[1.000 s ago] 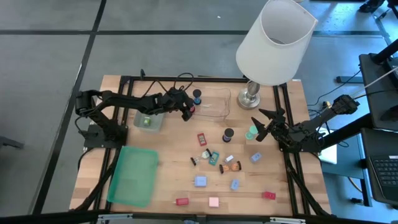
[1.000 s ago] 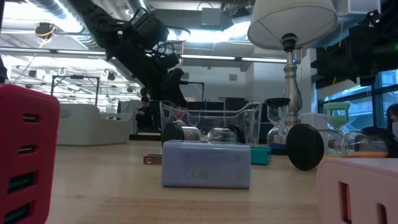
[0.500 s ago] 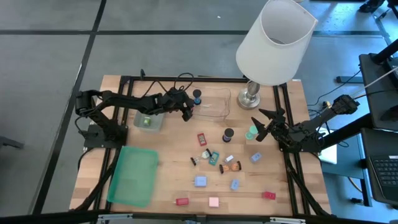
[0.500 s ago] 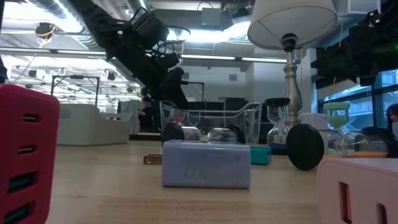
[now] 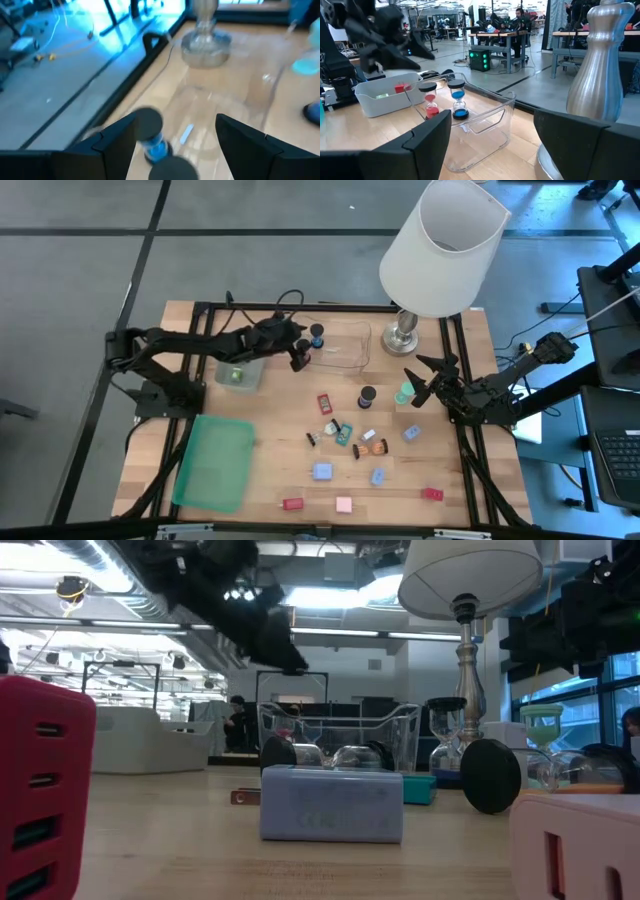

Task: Pick & Place Office items
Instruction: Put the purple hourglass into the transparent bin

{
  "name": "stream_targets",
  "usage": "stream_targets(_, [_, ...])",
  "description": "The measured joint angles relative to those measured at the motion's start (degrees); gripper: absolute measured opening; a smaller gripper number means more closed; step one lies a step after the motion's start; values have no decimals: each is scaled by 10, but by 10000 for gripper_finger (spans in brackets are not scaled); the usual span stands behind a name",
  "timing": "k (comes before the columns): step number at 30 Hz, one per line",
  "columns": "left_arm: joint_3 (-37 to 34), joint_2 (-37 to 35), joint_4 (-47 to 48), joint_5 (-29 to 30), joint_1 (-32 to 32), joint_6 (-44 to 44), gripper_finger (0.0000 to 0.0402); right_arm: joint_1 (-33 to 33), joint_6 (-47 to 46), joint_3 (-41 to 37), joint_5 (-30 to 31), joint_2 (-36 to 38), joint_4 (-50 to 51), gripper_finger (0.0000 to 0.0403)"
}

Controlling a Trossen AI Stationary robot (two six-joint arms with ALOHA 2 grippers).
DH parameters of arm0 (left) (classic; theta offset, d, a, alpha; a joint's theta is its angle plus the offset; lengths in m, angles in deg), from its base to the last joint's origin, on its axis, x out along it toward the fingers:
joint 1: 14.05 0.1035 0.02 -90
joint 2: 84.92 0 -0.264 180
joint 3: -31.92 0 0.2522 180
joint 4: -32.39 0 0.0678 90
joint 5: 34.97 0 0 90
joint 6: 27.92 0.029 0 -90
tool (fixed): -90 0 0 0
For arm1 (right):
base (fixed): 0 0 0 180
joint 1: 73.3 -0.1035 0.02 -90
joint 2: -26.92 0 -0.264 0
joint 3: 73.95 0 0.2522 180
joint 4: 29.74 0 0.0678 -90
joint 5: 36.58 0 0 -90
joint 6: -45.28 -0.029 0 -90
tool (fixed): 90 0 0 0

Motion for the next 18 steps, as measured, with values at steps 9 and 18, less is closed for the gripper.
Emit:
stream_targets(9, [0,-70,2,-14,-68,-92,261,0,0,0,0,0,0,288])
stream_targets(18, [0,-73,2,-62,-154,-166,256,5,35,0,22,0,0,288])
